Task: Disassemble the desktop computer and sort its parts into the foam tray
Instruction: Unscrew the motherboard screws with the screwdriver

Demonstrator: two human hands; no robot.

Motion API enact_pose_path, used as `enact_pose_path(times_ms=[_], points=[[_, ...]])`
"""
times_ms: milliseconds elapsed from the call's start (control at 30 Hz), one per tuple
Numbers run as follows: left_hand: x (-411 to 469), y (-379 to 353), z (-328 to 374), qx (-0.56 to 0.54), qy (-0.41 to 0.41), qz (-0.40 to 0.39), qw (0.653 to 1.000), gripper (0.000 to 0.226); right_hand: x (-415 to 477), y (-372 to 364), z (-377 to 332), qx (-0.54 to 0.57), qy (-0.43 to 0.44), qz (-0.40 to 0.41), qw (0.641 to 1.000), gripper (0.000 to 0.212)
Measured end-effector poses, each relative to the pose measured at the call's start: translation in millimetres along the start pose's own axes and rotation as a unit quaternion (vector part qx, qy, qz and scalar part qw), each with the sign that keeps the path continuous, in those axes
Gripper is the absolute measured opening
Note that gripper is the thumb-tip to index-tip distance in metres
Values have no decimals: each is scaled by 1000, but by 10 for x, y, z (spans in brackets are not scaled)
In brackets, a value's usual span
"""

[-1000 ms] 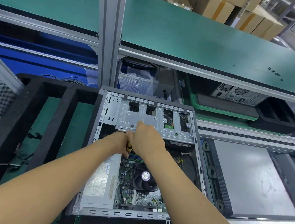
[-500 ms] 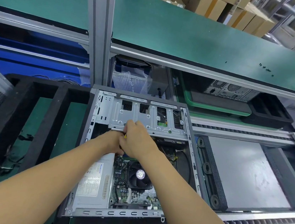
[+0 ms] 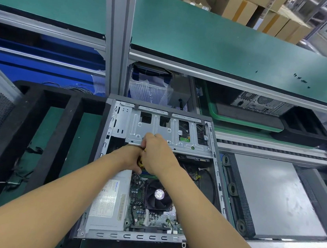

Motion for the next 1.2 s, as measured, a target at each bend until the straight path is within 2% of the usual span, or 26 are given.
enact_pose_path(times_ms=[133,233,333,433,567,767,833,967,1100,1200], points=[[-1,16,-7,-6,12,1,1000,31,-13,2,41,37,6,-15,999,32],[2,11,4,-6,20,1,1000,29,-26,-1,63,49,-4,-1,999,24],[6,3,-4,-10,31,6,999,35,-42,32,97,-13,-39,48,998,38],[-7,6,-9,-16,32,14,999,32,-49,39,98,-69,-49,70,994,37],[-11,11,-15,-24,31,13,999,26,-36,10,14,-40,-12,22,999,21],[-22,7,-12,-19,35,6,999,39,-66,37,-40,-17,35,-55,998,28],[-13,3,1,-16,32,1,999,31,-80,31,-42,-3,23,-47,999,21],[-18,4,13,-12,28,4,1000,30,-92,54,23,-42,-38,35,998,35],[-20,22,12,-15,10,16,1000,25,-75,19,12,-34,-25,19,999,20],[-18,13,-1,-7,16,12,1000,34,-70,30,-27,-19,18,-7,1000,23]])
Point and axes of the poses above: each hand's wrist, its own x-axis towards the middle knuckle, its own y-axis out of the back of the hand, z = x × y, the point moved 6 cm from there along x, towards the middle knuckle, and after that the axes turned 2 degrees about -x, right-handed, at the moved point
